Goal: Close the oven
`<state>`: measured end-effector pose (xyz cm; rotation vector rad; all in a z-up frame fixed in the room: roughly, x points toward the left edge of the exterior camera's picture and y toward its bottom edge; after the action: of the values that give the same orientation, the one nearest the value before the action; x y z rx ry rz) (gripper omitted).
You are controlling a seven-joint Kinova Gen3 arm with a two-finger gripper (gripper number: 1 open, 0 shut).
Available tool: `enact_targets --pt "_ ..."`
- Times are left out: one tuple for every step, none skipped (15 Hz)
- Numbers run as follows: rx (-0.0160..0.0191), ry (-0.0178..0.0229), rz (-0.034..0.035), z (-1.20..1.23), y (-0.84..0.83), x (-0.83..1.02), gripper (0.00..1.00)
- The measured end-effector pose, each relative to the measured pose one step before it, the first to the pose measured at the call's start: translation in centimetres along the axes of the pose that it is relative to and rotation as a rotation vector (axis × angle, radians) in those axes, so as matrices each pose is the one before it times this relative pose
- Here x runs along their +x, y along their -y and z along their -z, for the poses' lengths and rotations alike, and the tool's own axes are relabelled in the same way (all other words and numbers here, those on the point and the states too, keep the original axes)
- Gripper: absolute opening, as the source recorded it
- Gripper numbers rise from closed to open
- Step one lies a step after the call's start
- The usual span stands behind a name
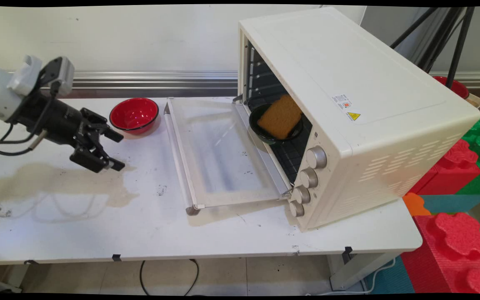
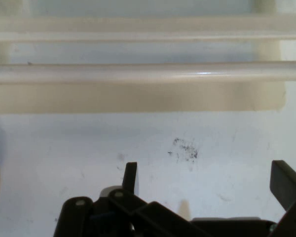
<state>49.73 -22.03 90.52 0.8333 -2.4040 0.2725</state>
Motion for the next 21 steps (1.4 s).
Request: enact_targets --pt "-0.00051 0.00269 0.00136 -0.302 -0.003 -0.122 1.0" --pt "-0.00073 0.00416 0.0024 -0.473 0.011 -0.177 1.0" --pt "-0.00003 0.00231 0.00127 -0.318 0.016 -0.094 1.0" --pt "0.00058 0.00292 0.00189 -0.531 0.043 -0.109 1.0" --pt "0.00087 0.00113 0.00141 -0.351 0.028 -0.054 1.0" --pt "0.00189 0.00126 0.0031 -0.564 0.045 -0.062 1.0" --pt "0.00169 -0.00017 0.00235 -0.367 0.041 -0.021 1.0" --pt "0.00118 0.00014 0.00336 -0.623 0.057 0.025 1.0" --pt "0.0024 -0.00079 0.00442 -0.686 0.069 0.052 1.0" --pt "0.00274 -0.00124 0.0047 -0.662 0.072 0.056 1.0" --pt "0.00162 -0.00146 0.00326 -0.575 0.072 0.074 1.0" --pt "0.0015 -0.00212 0.00241 -0.627 0.075 0.06 1.0" --pt "0.00107 -0.00281 0.00118 -0.68 0.082 0.06 1.0" --pt "0.00059 -0.0016 0.00055 -0.384 0.033 -0.01 1.0" --pt "0.00067 -0.00165 0.00051 -0.365 0.032 -0.01 1.0" --pt "0.00067 -0.00168 0.00093 -0.342 0.028 -0.024 1.0" --pt "0.00015 -0.00129 0.00031 -0.266 0.016 -0.016 1.0" --pt "0.0002 -0.00176 -0.00032 -0.382 0.017 -0.027 1.0" --pt "-0.00012 -0.00163 -0.00018 -0.243 0.005 -0.013 1.0" --pt "-0.00029 -0.00217 -0.00027 -0.349 -0.004 -0.037 0.0" --pt "-0.00018 -0.00133 -0.00033 -0.226 -0.002 -0.03 0.0"
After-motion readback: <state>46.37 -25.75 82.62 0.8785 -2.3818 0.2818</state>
